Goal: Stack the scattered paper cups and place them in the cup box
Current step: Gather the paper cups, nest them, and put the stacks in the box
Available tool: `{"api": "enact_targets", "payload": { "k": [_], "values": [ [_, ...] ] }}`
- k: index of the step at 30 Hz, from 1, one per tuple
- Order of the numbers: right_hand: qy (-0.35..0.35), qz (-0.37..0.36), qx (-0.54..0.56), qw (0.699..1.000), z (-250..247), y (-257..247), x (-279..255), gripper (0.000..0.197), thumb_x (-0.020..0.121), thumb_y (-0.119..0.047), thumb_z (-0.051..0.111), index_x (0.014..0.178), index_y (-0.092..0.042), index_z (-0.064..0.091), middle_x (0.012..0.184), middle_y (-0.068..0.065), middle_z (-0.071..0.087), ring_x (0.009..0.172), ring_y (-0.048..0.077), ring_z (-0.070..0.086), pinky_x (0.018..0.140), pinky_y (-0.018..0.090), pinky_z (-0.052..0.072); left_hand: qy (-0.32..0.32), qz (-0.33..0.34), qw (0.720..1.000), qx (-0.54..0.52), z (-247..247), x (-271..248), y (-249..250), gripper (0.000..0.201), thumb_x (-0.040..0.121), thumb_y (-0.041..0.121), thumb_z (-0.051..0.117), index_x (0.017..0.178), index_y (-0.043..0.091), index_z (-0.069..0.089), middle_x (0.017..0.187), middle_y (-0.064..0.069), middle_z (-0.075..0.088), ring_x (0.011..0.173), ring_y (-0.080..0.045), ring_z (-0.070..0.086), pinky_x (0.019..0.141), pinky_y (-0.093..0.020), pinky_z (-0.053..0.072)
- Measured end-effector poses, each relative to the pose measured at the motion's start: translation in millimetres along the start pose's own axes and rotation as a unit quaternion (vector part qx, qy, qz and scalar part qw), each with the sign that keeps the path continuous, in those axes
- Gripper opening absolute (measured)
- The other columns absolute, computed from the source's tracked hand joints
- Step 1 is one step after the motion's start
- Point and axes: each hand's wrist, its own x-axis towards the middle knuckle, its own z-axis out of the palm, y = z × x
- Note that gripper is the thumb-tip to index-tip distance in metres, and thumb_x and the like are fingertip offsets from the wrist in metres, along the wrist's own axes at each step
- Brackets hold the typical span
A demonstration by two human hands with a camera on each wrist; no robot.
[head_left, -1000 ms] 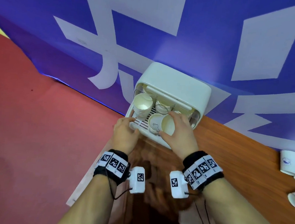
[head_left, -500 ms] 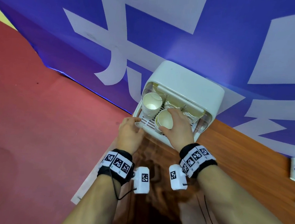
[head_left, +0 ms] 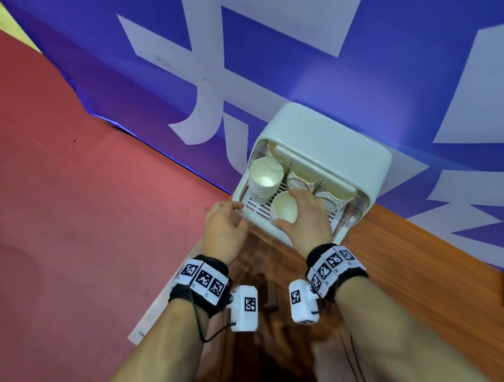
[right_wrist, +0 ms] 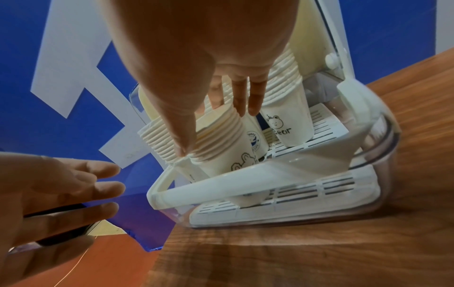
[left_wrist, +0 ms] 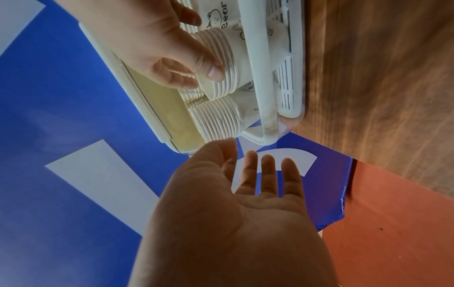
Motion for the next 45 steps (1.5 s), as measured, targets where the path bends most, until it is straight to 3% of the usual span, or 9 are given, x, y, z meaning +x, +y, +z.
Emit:
{"api": "enact_targets", "payload": {
  "k": [6,12,15,20,26,33,38,43,45],
  "values": [
    [-0.009,0.011,0.044,0.999,-14,-1,-10,0.068,0.076,-0.045,0.079,0.134,-0.027,0.048,0.140,-0.007,0.046,0.125,0.021,0.043,0.101,0.037,0.038,0.009,0.014,1.000,0.017,-3,-12,6,0.034,0.081,0.009,0.064,0.115,0.015,0.065,0.117,-0.005,0.057,0.111,-0.024,0.054,0.100,-0.042,0.043],
    [-0.002,0.005,0.124,0.992,-55,18,-47,0.053,0.088,-0.036,0.069,0.136,-0.021,0.051,0.137,-0.001,0.051,0.127,0.017,0.046,0.103,0.030,0.036,-0.006,0.044,0.999,0.013,6,-40,41,0.035,0.081,0.007,0.061,0.115,0.014,0.065,0.115,-0.002,0.058,0.106,-0.020,0.056,0.099,-0.039,0.045],
    [0.015,0.011,0.155,0.988,-81,36,-70,0.044,0.091,-0.030,0.067,0.133,-0.020,0.055,0.128,-0.003,0.056,0.117,0.017,0.053,0.097,0.030,0.042,-0.019,0.065,0.998,0.018,21,-57,64,0.035,0.081,0.009,0.063,0.116,0.015,0.064,0.119,-0.001,0.059,0.112,-0.021,0.056,0.100,-0.041,0.045],
    [0.054,0.033,0.183,0.981,-126,81,-119,0.034,0.091,-0.027,0.064,0.124,-0.021,0.061,0.108,-0.006,0.059,0.097,0.011,0.057,0.089,0.031,0.048,-0.045,0.117,0.992,0.027,61,-102,105,0.034,0.082,0.010,0.065,0.115,0.013,0.065,0.116,-0.005,0.063,0.108,-0.021,0.058,0.097,-0.037,0.046],
    [0.098,0.060,0.195,0.974,-189,171,-207,0.033,0.092,-0.031,0.064,0.123,-0.022,0.061,0.108,-0.009,0.060,0.096,0.006,0.058,0.090,0.027,0.048,-0.095,0.162,0.982,0.014,143,-185,172,0.032,0.080,0.005,0.064,0.111,0.013,0.065,0.114,-0.003,0.063,0.107,-0.018,0.057,0.100,-0.033,0.044],
    [0.150,0.136,0.220,0.954,-269,316,-325,0.033,0.091,-0.027,0.066,0.123,-0.020,0.061,0.108,-0.005,0.062,0.096,0.009,0.060,0.091,0.028,0.049,-0.162,0.227,0.959,0.043,266,-300,246,0.031,0.083,0.007,0.064,0.114,0.014,0.065,0.113,0.000,0.058,0.104,-0.014,0.054,0.094,-0.024,0.039],
    [0.163,0.191,0.227,0.941,-301,404,-393,0.031,0.091,-0.027,0.064,0.121,-0.022,0.060,0.105,-0.005,0.061,0.091,0.012,0.060,0.089,0.033,0.051,-0.200,0.253,0.945,0.055,341,-362,281,0.029,0.085,0.011,0.066,0.113,0.014,0.065,0.111,0.000,0.058,0.105,-0.018,0.055,0.096,-0.031,0.042],
    [0.187,0.247,0.220,0.925,-323,471,-449,0.034,0.091,-0.021,0.065,0.124,-0.017,0.060,0.105,-0.003,0.060,0.093,0.015,0.060,0.089,0.033,0.050,-0.253,0.261,0.930,0.058,404,-409,311,0.028,0.082,0.007,0.066,0.110,0.014,0.065,0.110,0.002,0.060,0.102,-0.017,0.056,0.087,-0.026,0.040],
    [0.200,0.271,0.223,0.915,-330,495,-469,0.036,0.091,-0.020,0.065,0.126,-0.016,0.059,0.108,-0.001,0.060,0.098,0.015,0.058,0.092,0.033,0.049,-0.276,0.269,0.920,0.064,429,-423,318,0.028,0.082,0.008,0.066,0.109,0.015,0.065,0.113,0.000,0.062,0.105,-0.018,0.056,0.090,-0.028,0.042]
  ]
}}
